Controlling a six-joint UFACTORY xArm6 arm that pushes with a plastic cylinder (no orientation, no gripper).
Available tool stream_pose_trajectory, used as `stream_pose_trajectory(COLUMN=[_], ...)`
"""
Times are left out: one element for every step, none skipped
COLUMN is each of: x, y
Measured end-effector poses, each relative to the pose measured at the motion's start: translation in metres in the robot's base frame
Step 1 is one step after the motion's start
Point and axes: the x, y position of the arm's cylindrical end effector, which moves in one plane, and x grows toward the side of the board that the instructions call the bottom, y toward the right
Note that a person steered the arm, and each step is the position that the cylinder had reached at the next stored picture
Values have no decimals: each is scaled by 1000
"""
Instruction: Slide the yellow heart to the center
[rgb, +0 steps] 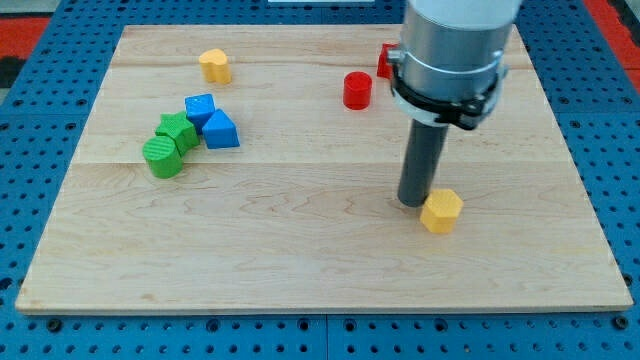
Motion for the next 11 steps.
stream_pose_trajectory(x=[16, 25, 29, 22, -14, -58, -95, -131, -169, -196, -232], y=[22, 37, 56, 46, -2, -60, -103, -140, -147, -147, -153])
